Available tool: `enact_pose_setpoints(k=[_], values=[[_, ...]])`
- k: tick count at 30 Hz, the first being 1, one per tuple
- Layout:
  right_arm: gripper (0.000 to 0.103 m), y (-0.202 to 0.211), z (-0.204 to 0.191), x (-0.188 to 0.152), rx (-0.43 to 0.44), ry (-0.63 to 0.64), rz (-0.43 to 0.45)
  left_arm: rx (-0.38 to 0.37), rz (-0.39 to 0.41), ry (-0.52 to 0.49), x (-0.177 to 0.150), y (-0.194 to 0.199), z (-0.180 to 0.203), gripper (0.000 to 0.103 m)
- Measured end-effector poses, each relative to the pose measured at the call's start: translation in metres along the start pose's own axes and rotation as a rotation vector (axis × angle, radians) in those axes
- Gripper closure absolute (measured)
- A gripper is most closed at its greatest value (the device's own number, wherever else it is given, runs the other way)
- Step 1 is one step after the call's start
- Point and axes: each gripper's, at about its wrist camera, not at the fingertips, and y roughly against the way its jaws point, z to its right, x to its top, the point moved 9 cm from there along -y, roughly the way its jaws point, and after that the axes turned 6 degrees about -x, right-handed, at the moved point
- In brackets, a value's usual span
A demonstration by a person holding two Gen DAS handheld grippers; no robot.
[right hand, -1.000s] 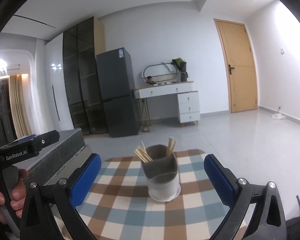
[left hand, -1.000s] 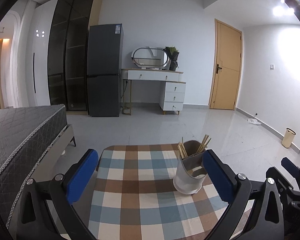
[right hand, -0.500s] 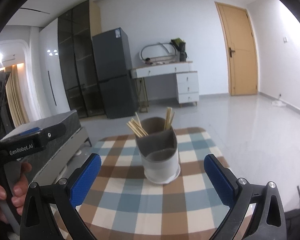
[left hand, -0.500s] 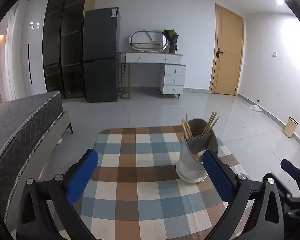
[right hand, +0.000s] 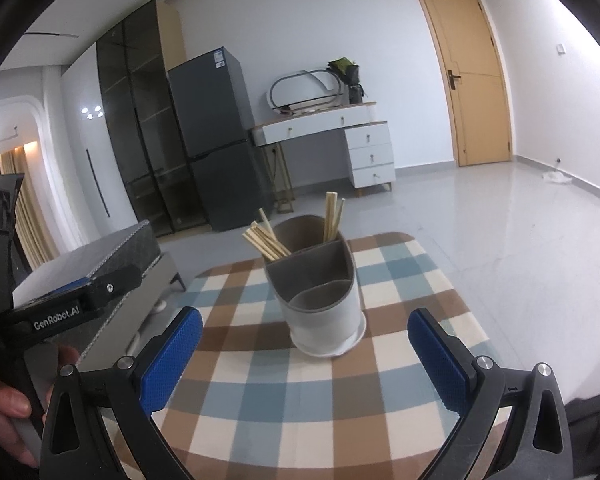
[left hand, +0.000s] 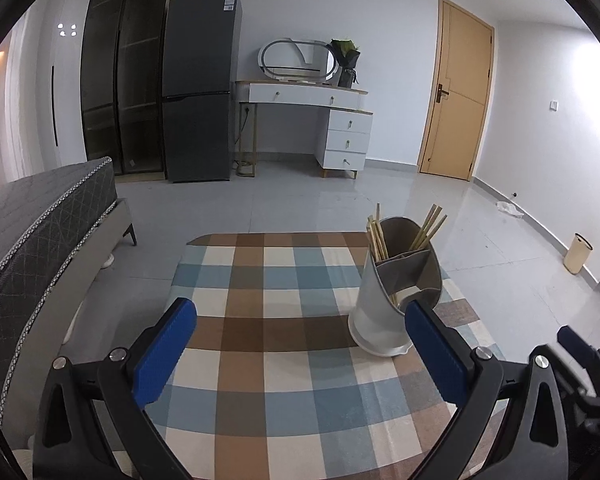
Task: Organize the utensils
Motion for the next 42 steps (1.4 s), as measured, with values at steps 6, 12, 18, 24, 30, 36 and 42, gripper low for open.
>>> enact_pose_setpoints(k=[6,12,18,24,30,36,42], values=[[0.0,-0.001,-0.009,-0.002,0.001,0.03,0.001,-0.002,-0.047,0.023,-0.003,-0.004,-0.005,0.002],[0.0,-0.004,-0.014,-0.004,0.017,0.032,-0.012,0.007,-0.051,0.028,-0.002,-0.004,-0.007,0.002],[0.0,-0.003,-0.017,-0.005,0.001,0.039,-0.006,0.001,-0.064,0.022,-0.001,-0.005,-0.007,0.002],[0.0,-0.002,-0.02,-0.005,-0.017,0.055,0.004,-0.009,-0.057,0.029,0.0,0.0,-0.009,0.002],[0.0,-0.002,-0.02,-0.006,-0.033,0.06,0.007,-0.017,-0.065,0.036,-0.001,0.001,-0.01,0.002],[0.0,0.001,-0.018,-0.006,-0.047,0.057,0.014,-0.015,-0.062,0.033,-0.001,0.002,-0.01,0.002],[0.0,0.002,-0.017,-0.006,-0.051,0.057,0.015,0.014,-0.067,0.037,-0.001,0.001,-0.012,0.002]])
